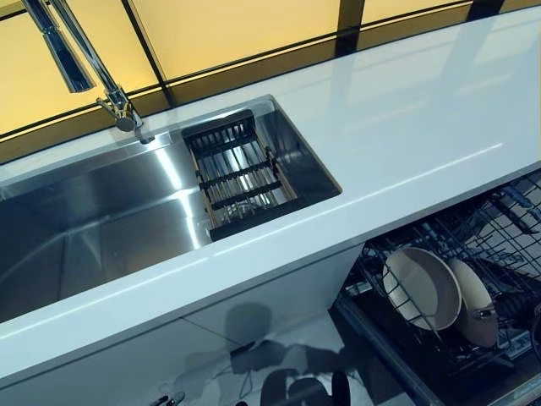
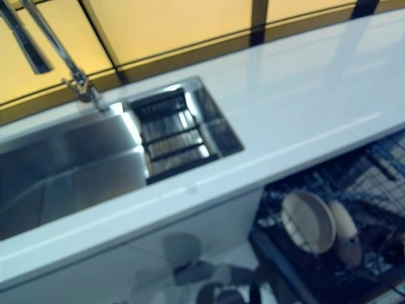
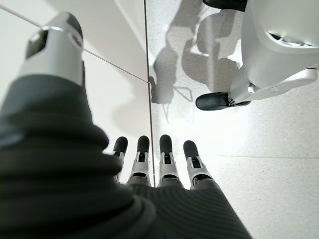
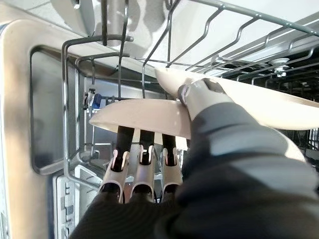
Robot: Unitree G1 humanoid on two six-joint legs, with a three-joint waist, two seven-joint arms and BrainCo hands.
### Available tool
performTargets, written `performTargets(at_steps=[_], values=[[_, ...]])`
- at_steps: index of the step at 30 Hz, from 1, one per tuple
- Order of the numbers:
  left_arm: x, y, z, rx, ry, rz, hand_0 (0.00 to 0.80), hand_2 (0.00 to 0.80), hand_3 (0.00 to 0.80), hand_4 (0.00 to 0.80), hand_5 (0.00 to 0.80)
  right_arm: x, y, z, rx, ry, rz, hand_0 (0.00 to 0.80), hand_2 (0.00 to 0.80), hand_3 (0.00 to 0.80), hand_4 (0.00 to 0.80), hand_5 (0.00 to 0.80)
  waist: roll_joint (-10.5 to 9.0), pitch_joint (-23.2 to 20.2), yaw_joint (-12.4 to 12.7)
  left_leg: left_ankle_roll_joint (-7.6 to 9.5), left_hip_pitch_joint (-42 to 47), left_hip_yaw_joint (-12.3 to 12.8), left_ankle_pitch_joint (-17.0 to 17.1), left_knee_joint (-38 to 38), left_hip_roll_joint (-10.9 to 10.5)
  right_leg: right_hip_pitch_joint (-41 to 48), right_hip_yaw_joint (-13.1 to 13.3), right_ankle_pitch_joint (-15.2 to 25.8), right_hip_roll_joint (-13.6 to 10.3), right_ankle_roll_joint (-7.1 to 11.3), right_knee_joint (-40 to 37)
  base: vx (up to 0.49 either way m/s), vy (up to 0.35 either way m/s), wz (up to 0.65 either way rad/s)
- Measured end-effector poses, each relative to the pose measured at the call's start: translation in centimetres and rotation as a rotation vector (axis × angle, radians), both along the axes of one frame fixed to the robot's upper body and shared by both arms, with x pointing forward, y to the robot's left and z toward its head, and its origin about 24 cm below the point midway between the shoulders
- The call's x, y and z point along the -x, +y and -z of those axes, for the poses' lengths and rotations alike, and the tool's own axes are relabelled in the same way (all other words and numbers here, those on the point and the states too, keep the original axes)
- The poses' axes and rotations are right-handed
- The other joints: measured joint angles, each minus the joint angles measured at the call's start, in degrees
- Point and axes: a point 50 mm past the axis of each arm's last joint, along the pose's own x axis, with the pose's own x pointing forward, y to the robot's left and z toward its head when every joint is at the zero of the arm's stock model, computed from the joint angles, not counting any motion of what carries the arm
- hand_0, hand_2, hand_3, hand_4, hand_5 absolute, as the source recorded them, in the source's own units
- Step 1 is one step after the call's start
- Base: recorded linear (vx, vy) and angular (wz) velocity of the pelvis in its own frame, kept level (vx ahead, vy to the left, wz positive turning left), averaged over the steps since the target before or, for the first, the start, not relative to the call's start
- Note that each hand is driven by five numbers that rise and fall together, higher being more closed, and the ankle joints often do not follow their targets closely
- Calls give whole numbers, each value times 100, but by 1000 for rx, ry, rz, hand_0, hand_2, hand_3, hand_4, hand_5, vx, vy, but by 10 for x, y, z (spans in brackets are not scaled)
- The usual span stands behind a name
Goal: Take plates into dishwasher
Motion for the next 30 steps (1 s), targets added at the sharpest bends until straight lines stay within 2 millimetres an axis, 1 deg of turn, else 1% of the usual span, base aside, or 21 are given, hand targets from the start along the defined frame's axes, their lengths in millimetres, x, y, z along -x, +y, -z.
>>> performTargets(at_steps=[3,4,5,9,16,19,22,24,27,30], values=[[-2,-3,0,5,-5,17,0,0,0,0,0,-1,0,-1,32,11,-16,800,800,800,800,800,16,9,11,2,2,-1,0,0,0,2,-5,1,-3,1,-1,0,0,0],[-2,-3,0,5,-5,17,0,0,0,0,0,-1,-1,-2,48,14,-21,618,618,618,618,618,21,11,11,2,2,-1,0,0,1,3,-7,1,-2,1,-1,0,0,0],[-2,-3,0,5,-6,17,0,0,0,0,0,-1,-1,-2,59,12,-19,0,0,0,0,0,27,14,11,2,1,-2,0,0,0,3,-7,1,-2,1,-1,0,0,0],[-2,-3,0,6,-6,18,0,0,0,0,0,0,-7,-6,131,3,13,0,0,0,0,0,44,30,2,1,2,-2,0,0,-1,4,-7,1,0,1,1,18,-2,0],[-3,-3,0,6,-4,17,0,0,0,0,0,3,-14,-17,163,7,43,0,0,0,0,0,-5,65,-47,0,21,-2,0,0,7,25,-7,2,12,1,4,34,-13,0],[-2,-3,0,6,-1,16,0,0,0,0,0,3,-14,-17,162,5,42,0,0,0,0,0,-88,118,-125,0,65,0,0,0,16,73,-6,2,20,1,5,39,2,-1],[-4,-3,0,6,-5,17,0,0,0,0,0,4,-16,-19,166,6,45,0,0,0,0,0,-189,140,-150,-2,107,9,-4,-4,18,108,1,1,23,1,4,42,4,-2],[-6,-3,-1,5,-10,18,0,0,0,0,0,5,-19,-25,181,7,50,0,0,0,0,0,-240,140,-156,-2,109,9,-4,-4,18,111,3,3,24,1,5,48,5,0],[-6,-3,-1,3,-8,14,0,0,0,0,0,10,-28,-42,217,6,62,0,0,0,0,0,-318,110,-151,-4,120,9,-3,-3,22,123,4,18,32,-18,26,53,11,0],[-4,-2,0,-2,8,7,0,0,0,0,0,12,-31,-48,219,-3,84,0,0,0,0,0,-420,69,-153,-5,193,14,-3,-4,35,189,7,39,48,-47,27,47,13,-2]])
